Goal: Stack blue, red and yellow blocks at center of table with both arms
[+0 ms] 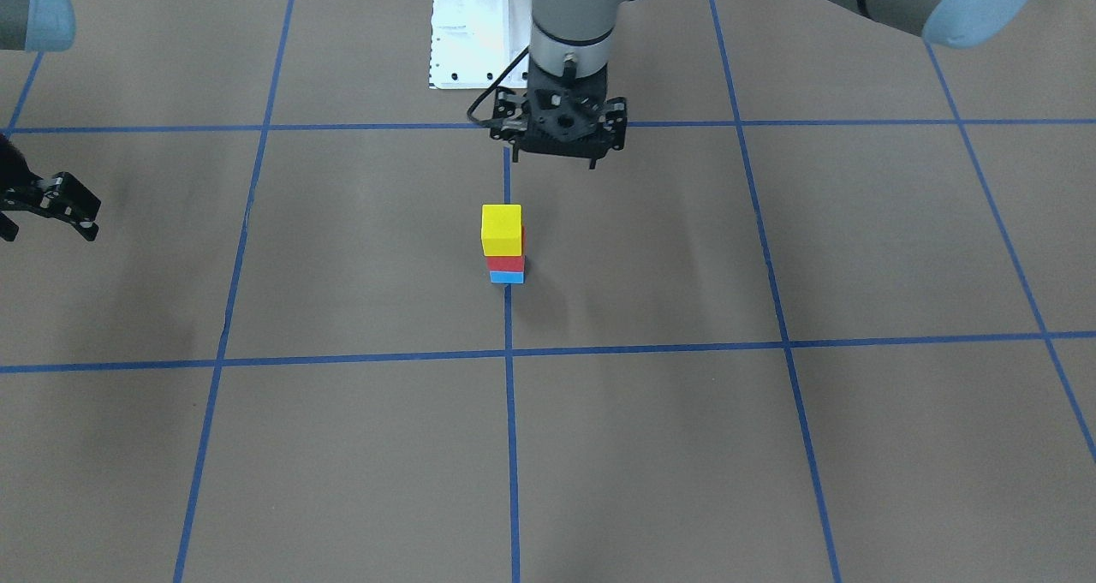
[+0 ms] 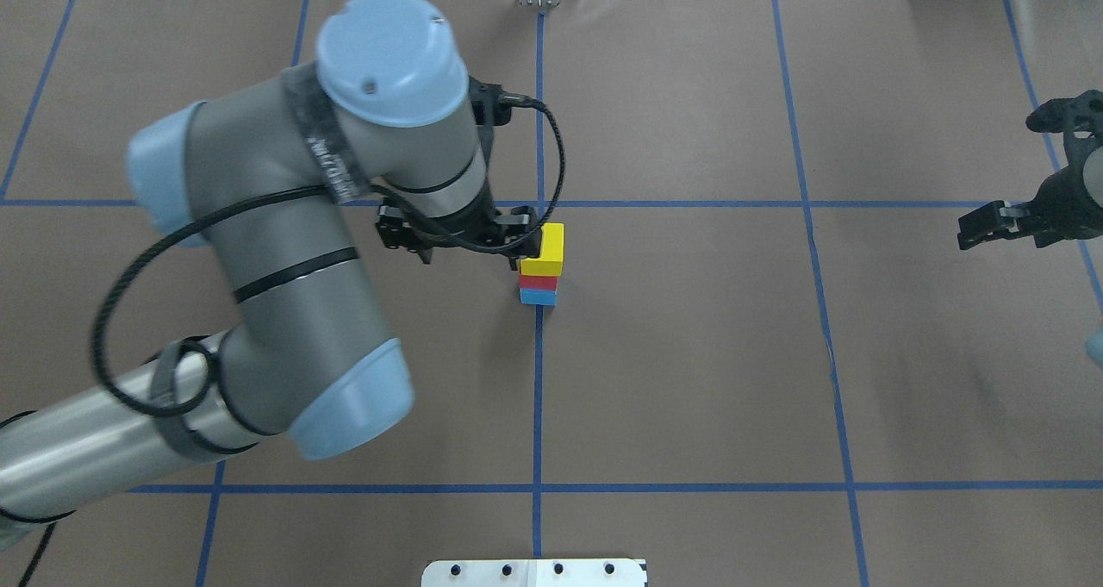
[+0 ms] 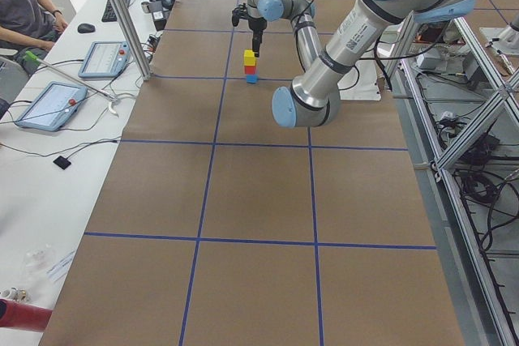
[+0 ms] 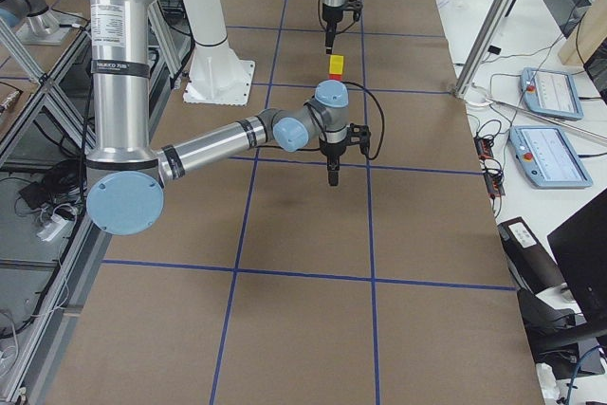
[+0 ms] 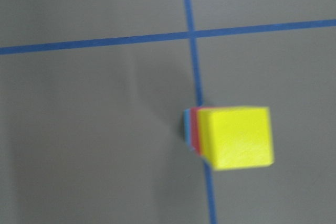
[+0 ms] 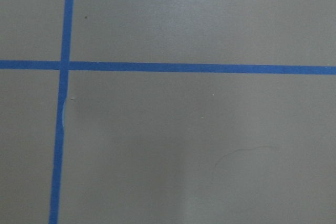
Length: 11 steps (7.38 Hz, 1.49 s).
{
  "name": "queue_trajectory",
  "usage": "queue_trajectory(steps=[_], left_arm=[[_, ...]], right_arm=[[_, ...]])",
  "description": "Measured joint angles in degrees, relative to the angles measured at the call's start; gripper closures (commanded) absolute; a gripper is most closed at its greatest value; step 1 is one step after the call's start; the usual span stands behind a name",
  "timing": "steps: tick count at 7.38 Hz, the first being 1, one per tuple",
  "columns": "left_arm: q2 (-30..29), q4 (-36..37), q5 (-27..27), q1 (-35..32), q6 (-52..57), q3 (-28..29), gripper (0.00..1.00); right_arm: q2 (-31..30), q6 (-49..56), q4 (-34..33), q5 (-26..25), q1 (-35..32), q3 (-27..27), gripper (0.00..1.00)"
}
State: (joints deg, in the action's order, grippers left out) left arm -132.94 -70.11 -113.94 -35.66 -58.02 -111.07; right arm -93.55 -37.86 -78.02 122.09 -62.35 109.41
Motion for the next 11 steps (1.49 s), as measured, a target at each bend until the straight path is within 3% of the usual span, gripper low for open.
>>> queue_trajectory(steps=[2, 3, 5, 7, 9, 11], left_arm=[[16.5, -0.8, -0.8, -6.3, 11.5, -12.3, 0.00], [25.3, -4.2, -3.7, -13.0, 20.5, -13.5, 0.01], [36.6, -9.5, -15.7, -32.9, 44.6, -5.7, 0.01], [38.0, -8.8, -22.3, -45.8, 61.3, 5.0, 0.00], [38.5, -7.9, -22.8, -48.9, 65.1, 9.8, 0.00], [39.9, -7.8, -21.8, -50.3, 65.6, 10.3, 0.00]], right_arm=[[-1.4, 13.6, 0.0, 8.7, -11.3, -5.0, 0.00], [-1.8, 19.1, -0.2, 12.3, -16.5, -6.9, 0.00], [-1.8, 23.0, -0.4, 14.9, -21.6, -7.8, 0.00], [-1.8, 23.5, -0.5, 15.2, -23.3, -7.6, 0.00], [-2.1, 23.6, -0.3, 15.0, -23.7, -7.8, 0.00], [-1.8, 23.7, -0.3, 14.6, -23.3, -7.6, 0.00]])
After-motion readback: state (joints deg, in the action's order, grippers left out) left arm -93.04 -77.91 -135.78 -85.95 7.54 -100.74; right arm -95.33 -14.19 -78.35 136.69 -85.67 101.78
